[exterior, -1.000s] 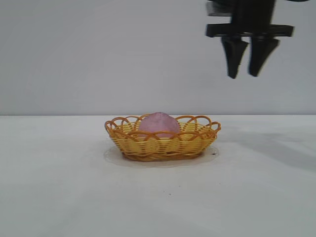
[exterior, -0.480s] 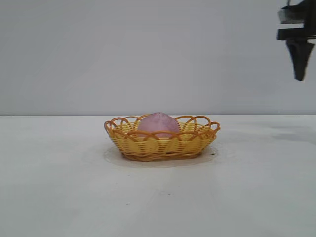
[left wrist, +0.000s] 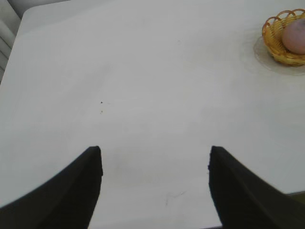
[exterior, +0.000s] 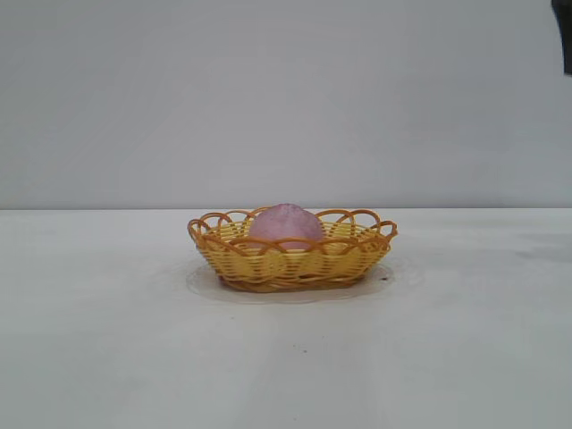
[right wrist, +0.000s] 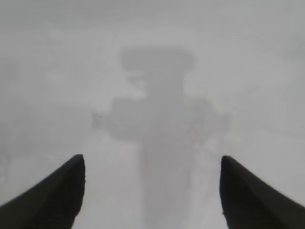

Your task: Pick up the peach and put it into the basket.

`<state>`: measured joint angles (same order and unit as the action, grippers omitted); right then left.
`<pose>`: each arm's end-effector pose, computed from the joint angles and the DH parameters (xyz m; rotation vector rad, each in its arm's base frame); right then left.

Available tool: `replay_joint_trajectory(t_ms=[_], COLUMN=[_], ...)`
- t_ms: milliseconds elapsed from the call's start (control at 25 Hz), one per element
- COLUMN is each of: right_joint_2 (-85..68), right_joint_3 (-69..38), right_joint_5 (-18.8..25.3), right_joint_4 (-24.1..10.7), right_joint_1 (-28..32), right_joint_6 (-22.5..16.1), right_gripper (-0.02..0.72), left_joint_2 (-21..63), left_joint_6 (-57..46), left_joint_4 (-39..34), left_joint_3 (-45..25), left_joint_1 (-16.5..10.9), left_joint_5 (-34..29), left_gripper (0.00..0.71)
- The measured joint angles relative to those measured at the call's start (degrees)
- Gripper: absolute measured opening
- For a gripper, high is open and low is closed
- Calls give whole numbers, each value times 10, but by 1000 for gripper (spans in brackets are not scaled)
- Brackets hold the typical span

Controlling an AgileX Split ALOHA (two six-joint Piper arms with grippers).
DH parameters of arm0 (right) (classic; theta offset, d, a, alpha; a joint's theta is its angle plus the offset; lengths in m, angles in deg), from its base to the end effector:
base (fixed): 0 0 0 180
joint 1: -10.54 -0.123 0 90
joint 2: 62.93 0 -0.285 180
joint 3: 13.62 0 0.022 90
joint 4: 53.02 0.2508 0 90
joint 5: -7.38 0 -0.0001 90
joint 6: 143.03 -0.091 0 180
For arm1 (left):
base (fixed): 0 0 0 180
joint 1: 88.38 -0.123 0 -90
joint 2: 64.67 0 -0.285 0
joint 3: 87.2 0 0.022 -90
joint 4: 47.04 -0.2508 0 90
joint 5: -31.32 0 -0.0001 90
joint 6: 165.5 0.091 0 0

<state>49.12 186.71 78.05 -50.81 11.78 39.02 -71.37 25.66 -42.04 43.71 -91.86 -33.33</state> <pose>0.3858 -0.0050 0.3149 -0.0099 2.8330 0.0417 -0.0093 -0.0078 0.2695 0.1487 2.0939 0.0486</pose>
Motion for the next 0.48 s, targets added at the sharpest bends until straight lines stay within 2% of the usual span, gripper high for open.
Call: replay_joint_trajectory(t_ms=[240,480], right_joint_2=[-152,-345], right_joint_3=[-86,-224], right_joint_5=[4,9], right_joint_4=[38,52], right_joint_1=[0,0], right_joint_6=[0,0], right_gripper=[505,505], left_joint_2=[0,0], left_joint_6=[0,0], left_joint_4=[0,0], left_joint_3=[0,0], left_joint_1=[0,0], left_joint_5=[0,0], left_gripper=[424,424])
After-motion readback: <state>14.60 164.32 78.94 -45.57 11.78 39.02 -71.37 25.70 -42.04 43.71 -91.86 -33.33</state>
